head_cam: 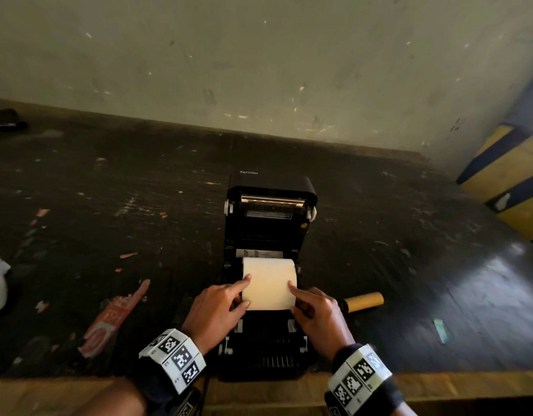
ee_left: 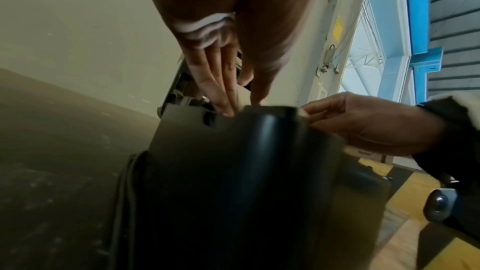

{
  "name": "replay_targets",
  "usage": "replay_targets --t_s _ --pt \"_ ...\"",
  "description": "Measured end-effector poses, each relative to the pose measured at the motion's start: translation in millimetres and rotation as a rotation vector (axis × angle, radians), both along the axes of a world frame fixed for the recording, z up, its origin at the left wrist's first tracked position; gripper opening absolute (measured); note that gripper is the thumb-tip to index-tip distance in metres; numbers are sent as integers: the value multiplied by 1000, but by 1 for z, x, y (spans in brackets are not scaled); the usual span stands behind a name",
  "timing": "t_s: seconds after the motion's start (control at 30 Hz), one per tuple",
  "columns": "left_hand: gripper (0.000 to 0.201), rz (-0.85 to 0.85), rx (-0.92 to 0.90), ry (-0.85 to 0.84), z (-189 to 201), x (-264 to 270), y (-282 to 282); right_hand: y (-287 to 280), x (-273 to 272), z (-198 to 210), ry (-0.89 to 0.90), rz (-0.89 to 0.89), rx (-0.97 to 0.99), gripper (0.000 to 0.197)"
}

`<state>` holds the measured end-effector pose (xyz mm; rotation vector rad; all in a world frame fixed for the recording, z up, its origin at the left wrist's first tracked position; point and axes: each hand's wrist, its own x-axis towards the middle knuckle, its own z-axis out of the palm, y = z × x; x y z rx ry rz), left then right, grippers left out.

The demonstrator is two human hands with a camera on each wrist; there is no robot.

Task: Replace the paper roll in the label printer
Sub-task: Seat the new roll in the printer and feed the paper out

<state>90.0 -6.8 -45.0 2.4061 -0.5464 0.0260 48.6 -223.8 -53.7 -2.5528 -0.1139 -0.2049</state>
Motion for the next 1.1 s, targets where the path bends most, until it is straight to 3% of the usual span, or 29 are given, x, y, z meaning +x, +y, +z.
replay_targets --t_s 0.47,0.8,0.93,1.1 --pt "52 49 10 -5 -2 -8 -10 9 -5 2 52 -85 109 52" --pt "57 19 -250 118 -19 -2 1 0 -3 -3 40 -66 327 42" --pt "60 -8 -216 137 -21 0 4 -7 2 -6 116 -116 455 33" --pt "55 -42 -213 128 -23 0 5 -13 6 -9 221 -118 424 34"
